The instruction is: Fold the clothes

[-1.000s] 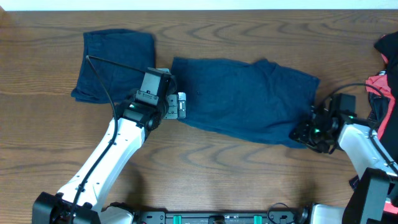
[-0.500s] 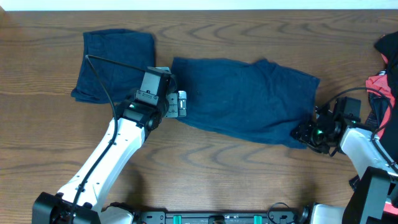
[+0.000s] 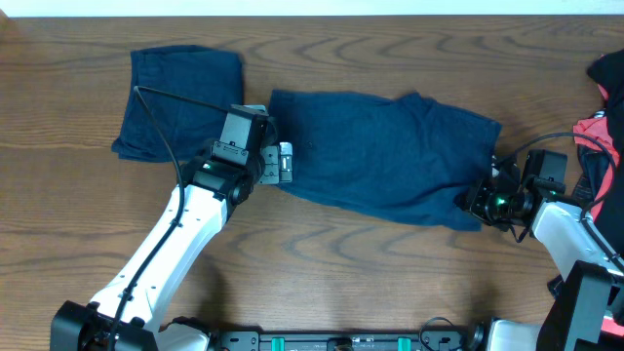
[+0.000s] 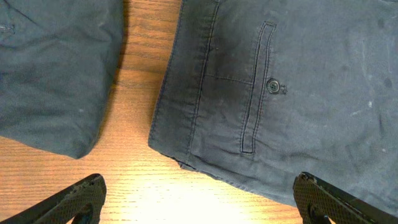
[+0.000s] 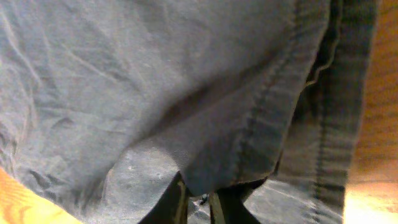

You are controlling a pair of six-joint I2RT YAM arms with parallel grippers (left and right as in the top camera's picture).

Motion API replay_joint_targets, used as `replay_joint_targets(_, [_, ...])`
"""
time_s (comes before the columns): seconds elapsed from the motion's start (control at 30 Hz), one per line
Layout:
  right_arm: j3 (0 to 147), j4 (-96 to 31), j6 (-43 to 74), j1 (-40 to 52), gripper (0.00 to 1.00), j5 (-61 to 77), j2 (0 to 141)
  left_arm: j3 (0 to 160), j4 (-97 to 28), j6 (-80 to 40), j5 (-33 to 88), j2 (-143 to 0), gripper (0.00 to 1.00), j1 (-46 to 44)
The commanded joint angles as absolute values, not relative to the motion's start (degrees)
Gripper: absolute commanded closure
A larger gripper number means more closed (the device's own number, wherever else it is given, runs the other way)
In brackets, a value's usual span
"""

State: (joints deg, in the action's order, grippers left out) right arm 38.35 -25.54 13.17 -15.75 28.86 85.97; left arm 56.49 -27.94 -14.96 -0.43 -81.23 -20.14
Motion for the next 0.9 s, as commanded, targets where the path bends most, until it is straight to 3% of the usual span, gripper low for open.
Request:
replay_joint_targets(0.0, [38.52,-25.06,13.23,-15.40,0.94,31.88,85.49,55.72,-27.79,-14.39,-1.13,-81.58,0.02,-20.16])
replay_joint_targets(0.07, [39.00,-25.17,13.23,-15.59,0.99,32.01,85.49,55.72,-27.79,-14.39,-1.13,-81.58,0.02,-20.16])
replay_joint_targets(0.43, [40.51,-26.76,13.23,-16.67,0.99,32.36,85.49,55.72,-27.79,-14.37,-1.13,-81.58,0.02,-20.16])
replay_joint_targets(0.63, [40.51,-19.22,13.96,-16.86,0.99,48.49,85.49,55.72,-27.75,-14.37,-1.15,-81.58,0.01,-20.16])
replay_joint_targets(0.7, [40.51,-16.99,16.16,-16.64,0.99,47.99,85.49,55.72,-27.75,-14.37,-1.15,-81.58,0.01,-20.16])
replay_joint_targets(0.8, [40.51,-15.66,16.27,-15.62,0.97,44.91,85.49,55.72,-27.75,-14.37,-1.15,-81.58,0.01,-20.16])
replay_joint_targets(0.87, [40.49,-16.67,16.25,-14.79,0.84,41.80,85.49,55.72,-27.77,-14.37,-1.13,-81.58,0.01,-20.16])
